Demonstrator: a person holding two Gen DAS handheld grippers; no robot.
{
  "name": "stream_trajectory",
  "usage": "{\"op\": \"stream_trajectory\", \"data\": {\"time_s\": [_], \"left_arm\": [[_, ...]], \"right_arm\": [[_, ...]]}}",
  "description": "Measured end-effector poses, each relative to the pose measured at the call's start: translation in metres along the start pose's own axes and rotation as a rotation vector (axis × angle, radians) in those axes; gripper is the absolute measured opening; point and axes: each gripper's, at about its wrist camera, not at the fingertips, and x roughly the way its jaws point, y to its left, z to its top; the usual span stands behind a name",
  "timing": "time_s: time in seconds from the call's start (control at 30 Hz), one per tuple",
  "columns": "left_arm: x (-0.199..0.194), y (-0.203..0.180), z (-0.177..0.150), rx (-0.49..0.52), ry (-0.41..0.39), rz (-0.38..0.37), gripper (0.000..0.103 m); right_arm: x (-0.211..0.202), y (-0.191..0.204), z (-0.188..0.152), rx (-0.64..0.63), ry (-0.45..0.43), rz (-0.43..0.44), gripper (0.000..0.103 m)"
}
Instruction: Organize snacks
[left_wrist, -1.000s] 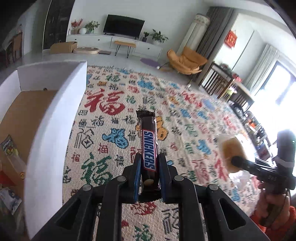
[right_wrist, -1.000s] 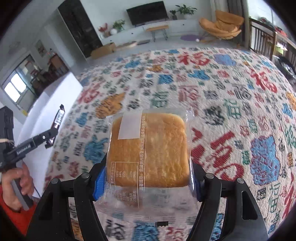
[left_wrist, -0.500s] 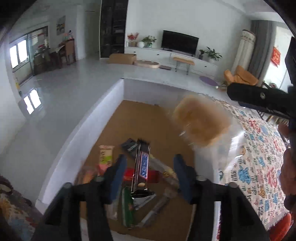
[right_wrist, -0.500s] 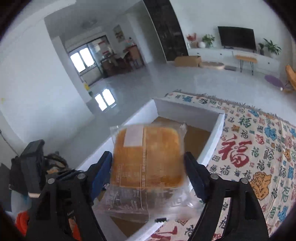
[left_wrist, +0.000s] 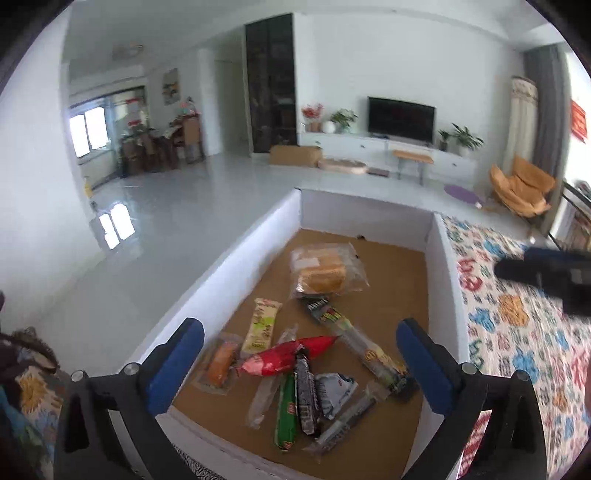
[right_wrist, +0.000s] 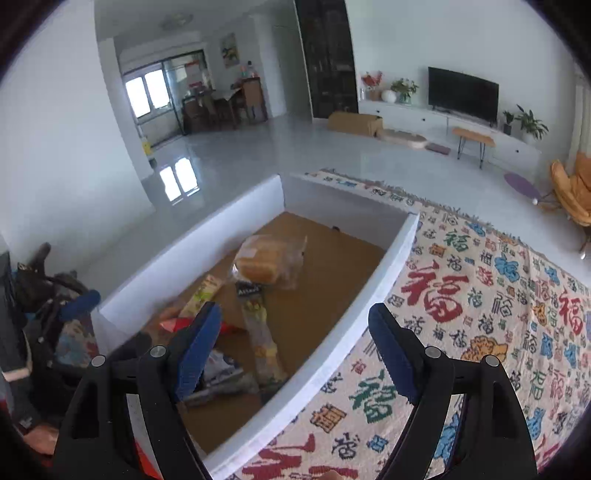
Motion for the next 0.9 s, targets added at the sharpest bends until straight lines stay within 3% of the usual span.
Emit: {"op": "stream_trajectory", "data": {"time_s": [0.13,0.37,0.67,0.9], "left_arm": [[0.002,0.002,-0.001,0.024,0.026,0.058,0.103],[-0.001,0.005,-0.008,0.067,0.01,0.136,0.103],[0.001,0.01,-0.01,0.093,0.038,0.161,0.103],[0.0,0.02,-0.012,0.045,0.076,0.097,0.103]], "right_arm": [[-0.002,0.01,-0.021,-0.012,0.031,-0.012,0.085],[0.0,0.03,-0.028,-0.07,0.049,-0.052,0.085],[0.0,0.043,-0.031,-0.089,0.058,-0.051,0.085],[0.002,0.051,-0.033,-0.097,0.078,-0.063,0.085]]}}
